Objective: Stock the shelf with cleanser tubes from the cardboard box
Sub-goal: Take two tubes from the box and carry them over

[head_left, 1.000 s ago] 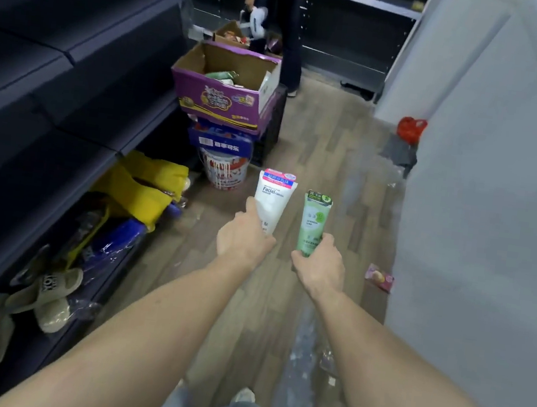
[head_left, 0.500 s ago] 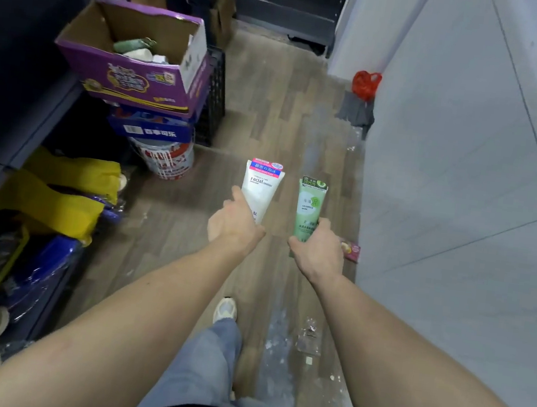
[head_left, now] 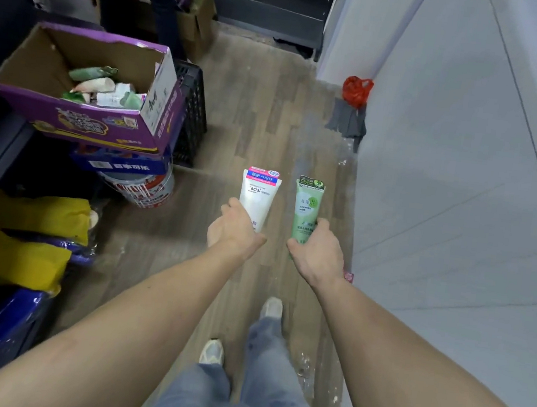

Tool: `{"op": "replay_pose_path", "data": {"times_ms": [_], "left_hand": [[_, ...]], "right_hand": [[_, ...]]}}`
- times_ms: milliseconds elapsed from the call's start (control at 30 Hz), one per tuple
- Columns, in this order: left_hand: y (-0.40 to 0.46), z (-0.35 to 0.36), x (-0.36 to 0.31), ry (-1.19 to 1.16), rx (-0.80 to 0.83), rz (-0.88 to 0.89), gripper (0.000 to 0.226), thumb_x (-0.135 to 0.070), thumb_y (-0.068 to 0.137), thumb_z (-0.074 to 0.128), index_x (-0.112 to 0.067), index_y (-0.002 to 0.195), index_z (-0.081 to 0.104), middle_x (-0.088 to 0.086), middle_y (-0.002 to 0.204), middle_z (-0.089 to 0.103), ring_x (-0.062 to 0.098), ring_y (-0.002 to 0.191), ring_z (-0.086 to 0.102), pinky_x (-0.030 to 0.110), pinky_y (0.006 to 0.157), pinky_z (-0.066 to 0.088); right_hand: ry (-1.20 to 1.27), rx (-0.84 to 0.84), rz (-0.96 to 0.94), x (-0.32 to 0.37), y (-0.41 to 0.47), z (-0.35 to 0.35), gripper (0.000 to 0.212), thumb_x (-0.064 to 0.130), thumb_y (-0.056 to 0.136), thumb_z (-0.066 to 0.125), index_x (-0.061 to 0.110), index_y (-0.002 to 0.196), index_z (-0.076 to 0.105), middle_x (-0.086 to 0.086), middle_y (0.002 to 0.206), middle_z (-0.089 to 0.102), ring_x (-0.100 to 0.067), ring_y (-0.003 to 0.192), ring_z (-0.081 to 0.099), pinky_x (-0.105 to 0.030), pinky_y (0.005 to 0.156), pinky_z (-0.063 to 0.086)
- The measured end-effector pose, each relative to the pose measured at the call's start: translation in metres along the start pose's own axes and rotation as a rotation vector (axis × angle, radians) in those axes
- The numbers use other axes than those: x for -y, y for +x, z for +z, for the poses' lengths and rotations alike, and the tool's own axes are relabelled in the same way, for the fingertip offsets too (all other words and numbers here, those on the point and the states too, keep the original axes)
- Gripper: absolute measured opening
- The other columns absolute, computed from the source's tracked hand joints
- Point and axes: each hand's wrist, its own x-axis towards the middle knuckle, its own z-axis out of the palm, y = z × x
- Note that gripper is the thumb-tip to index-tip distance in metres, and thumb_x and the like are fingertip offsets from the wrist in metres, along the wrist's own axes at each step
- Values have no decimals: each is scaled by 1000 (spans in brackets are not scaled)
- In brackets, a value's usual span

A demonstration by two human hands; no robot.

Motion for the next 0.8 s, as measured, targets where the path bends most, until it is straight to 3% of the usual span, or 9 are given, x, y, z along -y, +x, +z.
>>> {"op": "replay_pose_path", "data": {"times_ms": [467, 800], "left_hand": [[181, -79, -74, -132, -124, -222, 64, -37, 78, 74, -8, 120, 36, 11, 121, 51, 32, 109, 60, 36, 78, 45], [274, -156, -6, -389, -264, -523, 68, -35, 77, 75, -6, 126, 36, 13, 128, 51, 35, 116, 57, 40, 88, 47]], "right_hand": [[-106, 141, -204, 125, 222, -25, 48, 35, 84, 65, 10, 120, 45, -11, 115, 63, -33, 105, 62, -35, 81, 46], [-254, 317, -545, 295, 294, 38, 52, 33, 81, 66, 12, 124, 44, -10, 114, 65, -32, 104, 63, -35, 82, 48]]}}
